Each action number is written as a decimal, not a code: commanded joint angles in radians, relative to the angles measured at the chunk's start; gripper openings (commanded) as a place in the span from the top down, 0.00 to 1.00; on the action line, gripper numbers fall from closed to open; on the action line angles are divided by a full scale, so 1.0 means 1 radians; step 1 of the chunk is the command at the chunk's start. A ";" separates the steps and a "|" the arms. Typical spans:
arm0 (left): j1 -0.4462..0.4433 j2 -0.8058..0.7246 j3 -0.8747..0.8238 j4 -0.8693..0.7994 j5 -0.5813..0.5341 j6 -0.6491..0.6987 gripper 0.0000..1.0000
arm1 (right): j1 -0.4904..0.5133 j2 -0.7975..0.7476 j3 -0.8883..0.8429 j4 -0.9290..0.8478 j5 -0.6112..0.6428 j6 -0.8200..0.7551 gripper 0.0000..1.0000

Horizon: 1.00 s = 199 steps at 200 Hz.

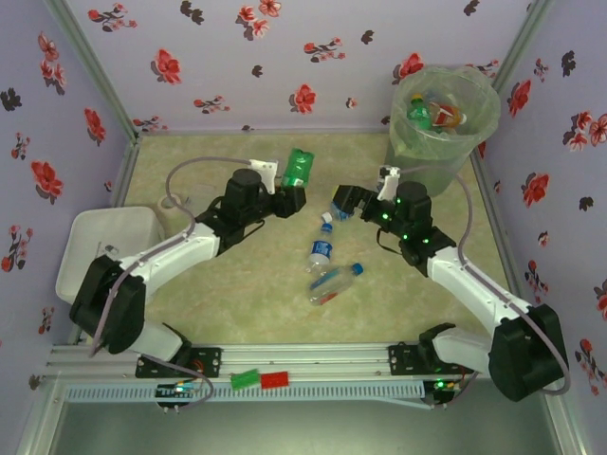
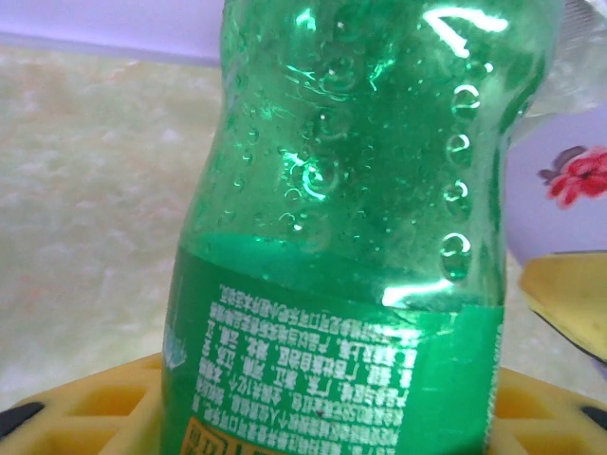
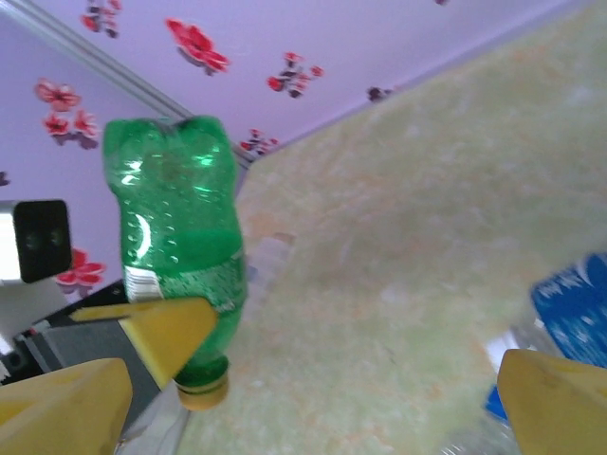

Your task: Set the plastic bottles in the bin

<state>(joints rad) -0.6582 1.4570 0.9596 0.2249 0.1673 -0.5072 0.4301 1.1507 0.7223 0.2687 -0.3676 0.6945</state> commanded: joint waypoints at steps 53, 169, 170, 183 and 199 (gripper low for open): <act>-0.078 -0.078 -0.057 0.134 0.079 0.042 0.50 | 0.108 0.069 0.135 0.089 -0.031 -0.078 0.00; -0.112 -0.070 -0.082 0.131 0.095 0.064 0.47 | 0.125 0.256 0.199 0.157 -0.016 -0.052 0.31; -0.112 -0.070 -0.083 0.130 0.094 0.064 0.47 | 0.125 0.257 0.198 0.162 -0.017 -0.050 0.32; -0.112 -0.077 -0.092 0.135 0.088 0.064 0.44 | 0.125 0.275 0.196 0.191 -0.025 -0.030 0.38; -0.112 -0.085 -0.103 0.139 0.074 0.058 0.35 | 0.125 0.285 0.205 0.190 -0.032 -0.028 0.44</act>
<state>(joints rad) -0.7589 1.3975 0.8722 0.3164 0.2379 -0.4648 0.5575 1.4075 0.9127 0.4187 -0.4091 0.6506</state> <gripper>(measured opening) 0.595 0.602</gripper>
